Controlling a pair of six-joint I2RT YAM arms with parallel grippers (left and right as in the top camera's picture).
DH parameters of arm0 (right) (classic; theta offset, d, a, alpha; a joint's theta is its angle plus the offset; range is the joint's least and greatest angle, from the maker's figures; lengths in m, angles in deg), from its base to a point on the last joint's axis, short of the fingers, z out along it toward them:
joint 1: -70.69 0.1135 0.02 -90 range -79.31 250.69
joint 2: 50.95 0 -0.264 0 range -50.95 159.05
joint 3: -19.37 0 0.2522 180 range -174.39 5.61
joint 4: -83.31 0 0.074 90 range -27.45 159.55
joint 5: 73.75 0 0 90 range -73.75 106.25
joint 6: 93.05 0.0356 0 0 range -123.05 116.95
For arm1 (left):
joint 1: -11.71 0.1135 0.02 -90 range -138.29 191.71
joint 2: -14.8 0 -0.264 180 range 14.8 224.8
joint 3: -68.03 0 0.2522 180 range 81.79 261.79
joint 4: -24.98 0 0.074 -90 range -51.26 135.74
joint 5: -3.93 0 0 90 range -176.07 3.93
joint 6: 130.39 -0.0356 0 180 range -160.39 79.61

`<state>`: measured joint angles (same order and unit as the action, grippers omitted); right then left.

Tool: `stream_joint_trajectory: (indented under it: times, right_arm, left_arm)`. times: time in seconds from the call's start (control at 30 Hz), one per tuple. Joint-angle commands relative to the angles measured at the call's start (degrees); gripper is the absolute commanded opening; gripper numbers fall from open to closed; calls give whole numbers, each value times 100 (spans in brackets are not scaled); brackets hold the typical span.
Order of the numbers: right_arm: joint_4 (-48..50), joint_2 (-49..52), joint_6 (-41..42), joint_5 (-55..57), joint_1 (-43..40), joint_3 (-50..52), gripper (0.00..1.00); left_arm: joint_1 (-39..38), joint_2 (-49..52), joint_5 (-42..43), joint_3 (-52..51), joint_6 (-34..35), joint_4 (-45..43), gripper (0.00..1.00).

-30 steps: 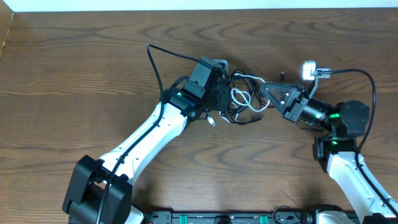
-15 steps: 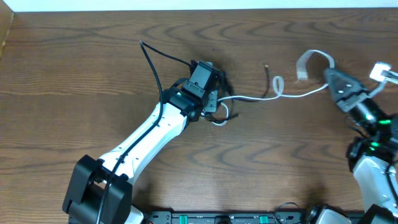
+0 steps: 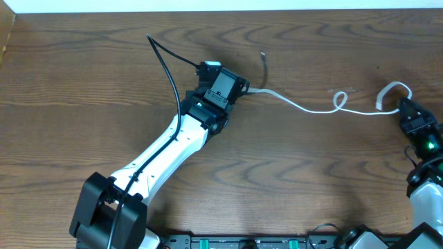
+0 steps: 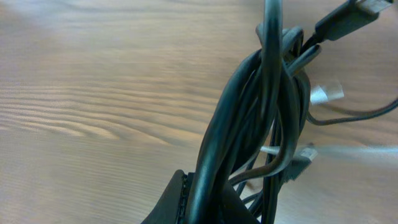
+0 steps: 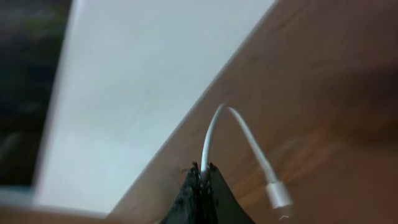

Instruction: Untangle cables

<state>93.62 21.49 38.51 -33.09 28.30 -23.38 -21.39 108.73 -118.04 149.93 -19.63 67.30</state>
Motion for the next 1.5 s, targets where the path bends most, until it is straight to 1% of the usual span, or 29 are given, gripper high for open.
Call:
stream_joint_trajectory:
  times: [0.0, 0.07, 0.2, 0.33, 0.4, 0.47, 0.57, 0.63, 0.7, 0.77, 0.83, 0.93, 1.03, 1.2, 1.27, 1.33, 1.47]
  right_arm:
    - [-142, -11, -723, 1069, -256, -15, 1]
    - [-201, -11, -739, 1460, -356, -15, 1]
    - [-203, -11, -734, 2065, -417, -15, 1]
    - [271, -11, -498, 2135, -417, -92, 1]
    - [376, -11, -507, 2162, -417, -304, 1]
    - [254, -11, -662, 2184, -417, -625, 1]
    - [-76, -11, -931, 2184, -417, -1261, 1]
    - [-402, -11, -1145, 2208, -417, -1790, 1]
    - [-872, -11, -1633, 2308, -417, -2361, 1]
    - [-1519, 2, -2111, 2789, -374, -2940, 1]
    - [-2044, 68, -2828, 3357, -264, -3440, 1]
    - [-2568, 177, -3657, 4426, -37, -3915, 1]
    - [-2568, 284, -4129, 5224, 208, -4002, 1]
    - [-2243, 721, -4323, 6328, 372, -4002, 1]
    - [-2118, 905, -4586, 6769, 372, -4002, 1]
    - [-2037, 990, -4701, 6826, 372, -4002, 1]
    - [-1993, 1108, -4833, 6590, 361, -4002, 1]
  left_arm:
    - [28, -146, -1488, 33, -33, 17, 8]
    - [28, -146, -1613, 33, -33, 22, 8]
    - [28, -146, -1604, 33, 35, 81, 8]
    - [28, -146, -1143, 33, 120, 101, 8]
    - [28, -146, -861, 33, 120, 101, 8]
    - [28, -146, -599, 33, 120, 98, 8]
    - [28, -146, -446, 33, 120, 98, 8]
    - [28, -146, -446, 33, 120, 98, 8]
    - [28, -146, -446, 33, 120, 98, 7]
    - [28, -146, -448, 33, 118, 98, 8]
    - [28, -146, -468, 33, 118, 98, 8]
    - [31, -146, -466, 33, 118, 96, 8]
    - [31, -146, -468, 33, 116, 96, 8]
    - [28, -146, -468, 33, 90, 98, 8]
    - [28, -146, -468, 33, 74, 101, 8]
    - [31, -146, -468, 33, 76, 101, 8]
    - [28, -146, -466, 33, 76, 98, 8]
